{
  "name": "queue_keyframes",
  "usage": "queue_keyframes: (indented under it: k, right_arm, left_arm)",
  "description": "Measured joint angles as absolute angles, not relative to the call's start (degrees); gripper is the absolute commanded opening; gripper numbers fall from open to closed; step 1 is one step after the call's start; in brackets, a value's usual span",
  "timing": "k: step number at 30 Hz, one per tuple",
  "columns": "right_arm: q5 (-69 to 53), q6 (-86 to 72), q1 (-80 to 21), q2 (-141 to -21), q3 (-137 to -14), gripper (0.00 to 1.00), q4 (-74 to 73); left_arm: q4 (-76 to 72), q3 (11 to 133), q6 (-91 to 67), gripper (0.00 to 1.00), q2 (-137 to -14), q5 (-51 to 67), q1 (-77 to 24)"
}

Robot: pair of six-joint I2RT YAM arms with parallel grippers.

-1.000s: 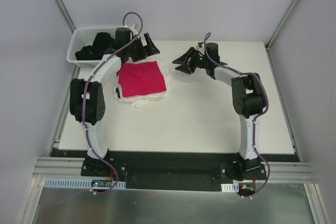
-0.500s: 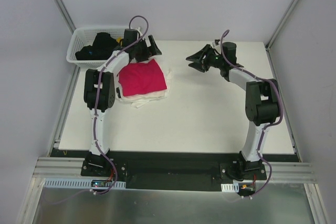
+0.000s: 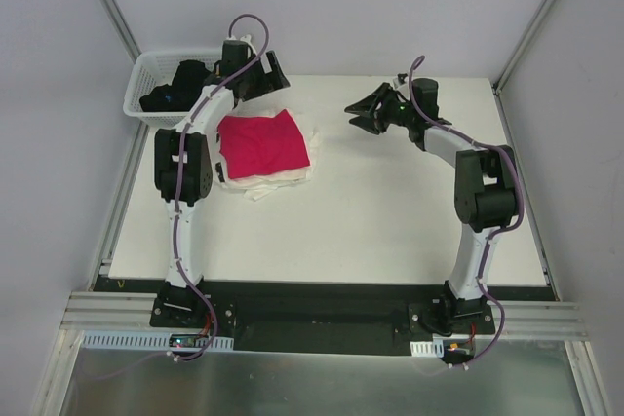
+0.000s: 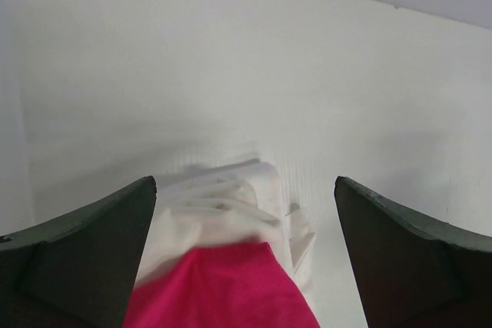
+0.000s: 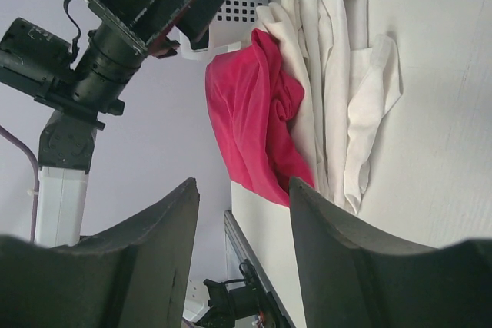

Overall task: Fold and stack the t-shirts
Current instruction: Put the neatly folded tshirt into the corner of the board with both arms

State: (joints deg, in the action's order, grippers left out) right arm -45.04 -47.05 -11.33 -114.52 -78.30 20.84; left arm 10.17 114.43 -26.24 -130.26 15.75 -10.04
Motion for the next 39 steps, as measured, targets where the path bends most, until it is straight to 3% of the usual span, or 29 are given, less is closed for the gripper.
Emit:
queue_keyframes:
  k: [27,39]
  right_arm:
    - [-47.46,-50.41,-8.86,-115.46,-77.49,0.53,26.17]
    - [-48.49,-57.28,-4.14,-109.34,-71.90,0.53,35.51]
  left_arm:
    - [19.14,117.60,-22.63,0.99,-135.63,14.22,-9.87]
    - [18.24,104.99,-21.89,0.97,-129.14,8.45,-13.17]
